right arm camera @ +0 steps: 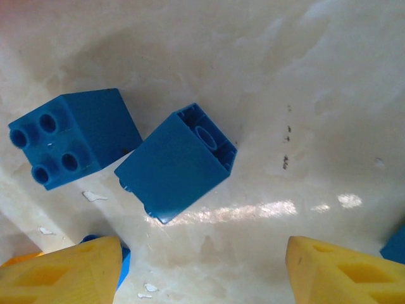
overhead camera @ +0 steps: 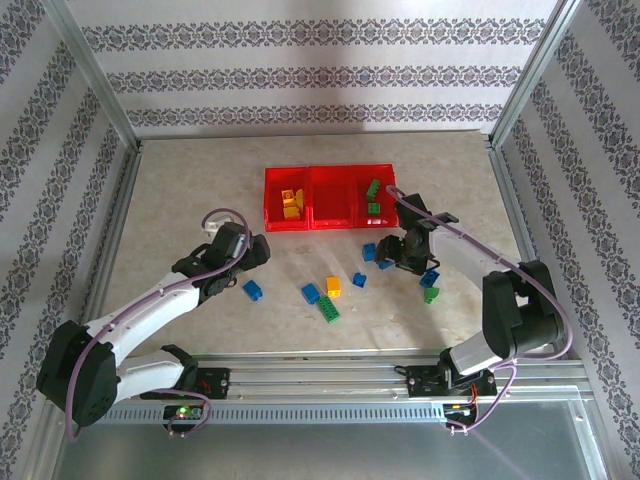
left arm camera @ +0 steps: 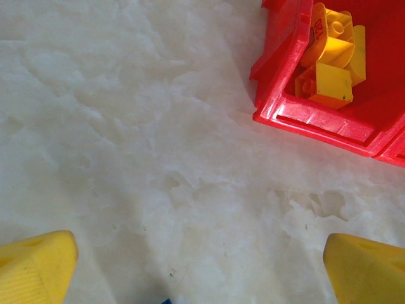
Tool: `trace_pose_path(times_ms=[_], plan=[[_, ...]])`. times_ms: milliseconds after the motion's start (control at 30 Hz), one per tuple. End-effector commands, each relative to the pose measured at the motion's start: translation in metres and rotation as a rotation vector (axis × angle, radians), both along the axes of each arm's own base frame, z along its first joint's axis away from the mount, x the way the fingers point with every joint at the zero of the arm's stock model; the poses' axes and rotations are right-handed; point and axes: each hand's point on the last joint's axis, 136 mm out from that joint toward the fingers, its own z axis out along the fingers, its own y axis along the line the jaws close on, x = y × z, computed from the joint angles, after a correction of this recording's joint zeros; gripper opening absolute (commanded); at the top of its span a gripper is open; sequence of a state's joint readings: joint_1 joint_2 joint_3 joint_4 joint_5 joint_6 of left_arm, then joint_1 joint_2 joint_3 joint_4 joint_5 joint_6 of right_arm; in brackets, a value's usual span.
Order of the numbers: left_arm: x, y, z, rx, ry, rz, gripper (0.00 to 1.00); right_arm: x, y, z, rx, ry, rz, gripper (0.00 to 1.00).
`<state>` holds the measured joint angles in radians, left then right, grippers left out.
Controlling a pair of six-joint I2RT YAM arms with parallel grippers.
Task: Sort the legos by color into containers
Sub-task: Pick up the lego from the middle-right of the table.
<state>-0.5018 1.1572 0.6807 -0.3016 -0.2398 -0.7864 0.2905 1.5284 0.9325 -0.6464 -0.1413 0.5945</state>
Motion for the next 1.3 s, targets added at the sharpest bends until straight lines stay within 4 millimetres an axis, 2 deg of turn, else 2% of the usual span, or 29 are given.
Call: trace_pose_path(times_ms=[0, 433, 600, 833, 1033, 1167, 1267], plan=[[0.008, 0.002, 0.010, -0.008, -0.032, 0.016, 1.00, 0.012, 0.009, -0.001, 0.023, -0.014, 0.030, 0.70], [0.006, 0.005, 0.007, -0.009, -0.026, 0.028, 1.00, 0.031, 0.001, -0.023, -0.069, 0.012, 0.030, 0.67], [0.006, 0.005, 0.008, -0.010, -0.027, 0.025, 1.00, 0.038, 0.000, -0.030, -0.094, 0.028, 0.040, 0.62], [0.005, 0.007, 0.009, -0.008, -0.028, 0.032, 1.00, 0.033, 0.004, -0.031, -0.085, 0.038, 0.047, 0.52], [0.006, 0.007, 0.010, -0.011, -0.031, 0.032, 1.00, 0.024, 0.000, -0.032, -0.089, 0.046, 0.040, 0.52], [0.006, 0.007, 0.010, -0.011, -0.030, 0.030, 1.00, 0.020, 0.000, -0.032, -0.094, 0.047, 0.036, 0.42], [0.005, 0.007, 0.009, -0.009, -0.027, 0.030, 1.00, 0.019, 0.003, -0.025, -0.092, 0.029, 0.046, 0.41]])
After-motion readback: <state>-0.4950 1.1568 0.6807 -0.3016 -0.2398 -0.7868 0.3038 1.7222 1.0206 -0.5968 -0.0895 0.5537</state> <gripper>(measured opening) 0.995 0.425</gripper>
